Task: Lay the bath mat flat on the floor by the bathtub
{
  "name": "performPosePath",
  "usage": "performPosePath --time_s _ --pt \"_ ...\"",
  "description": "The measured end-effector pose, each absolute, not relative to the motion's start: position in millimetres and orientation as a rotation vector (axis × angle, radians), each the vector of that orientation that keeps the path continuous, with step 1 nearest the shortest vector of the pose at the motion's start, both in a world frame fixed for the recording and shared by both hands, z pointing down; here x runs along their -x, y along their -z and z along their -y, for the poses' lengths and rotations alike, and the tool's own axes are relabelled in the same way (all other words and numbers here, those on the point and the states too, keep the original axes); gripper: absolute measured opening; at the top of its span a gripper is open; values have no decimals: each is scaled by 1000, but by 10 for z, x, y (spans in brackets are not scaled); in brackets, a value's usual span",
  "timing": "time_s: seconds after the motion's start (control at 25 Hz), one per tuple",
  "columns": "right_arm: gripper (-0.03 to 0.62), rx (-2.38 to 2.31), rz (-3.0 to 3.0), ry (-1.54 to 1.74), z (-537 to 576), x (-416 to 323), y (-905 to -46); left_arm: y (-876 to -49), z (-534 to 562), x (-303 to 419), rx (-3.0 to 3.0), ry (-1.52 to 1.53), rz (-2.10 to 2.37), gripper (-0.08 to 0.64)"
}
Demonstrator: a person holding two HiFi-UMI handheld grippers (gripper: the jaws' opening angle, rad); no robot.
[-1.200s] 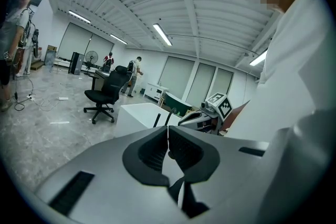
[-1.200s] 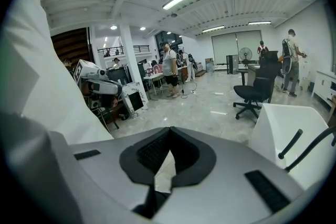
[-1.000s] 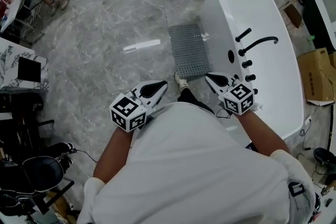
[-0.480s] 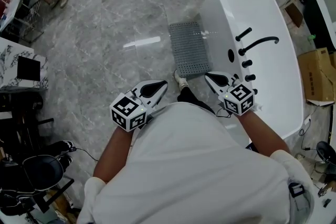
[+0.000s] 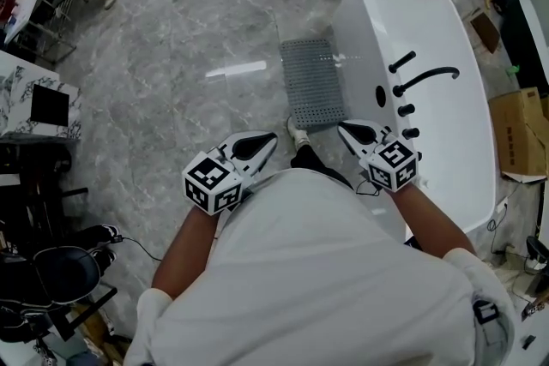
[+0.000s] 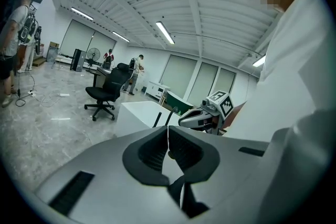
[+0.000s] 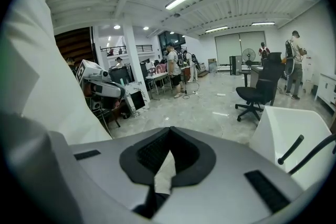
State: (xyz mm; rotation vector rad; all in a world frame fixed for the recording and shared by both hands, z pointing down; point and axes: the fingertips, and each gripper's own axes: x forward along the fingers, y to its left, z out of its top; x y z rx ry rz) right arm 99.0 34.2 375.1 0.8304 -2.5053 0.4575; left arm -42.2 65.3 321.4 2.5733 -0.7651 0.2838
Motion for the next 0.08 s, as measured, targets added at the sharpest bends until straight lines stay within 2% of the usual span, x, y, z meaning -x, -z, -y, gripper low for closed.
performPosePath --time_s 0.08 --pt "8 -826 2505 -458 -336 -998 -3749 -3203 -651 418 -2571 -284 770 18"
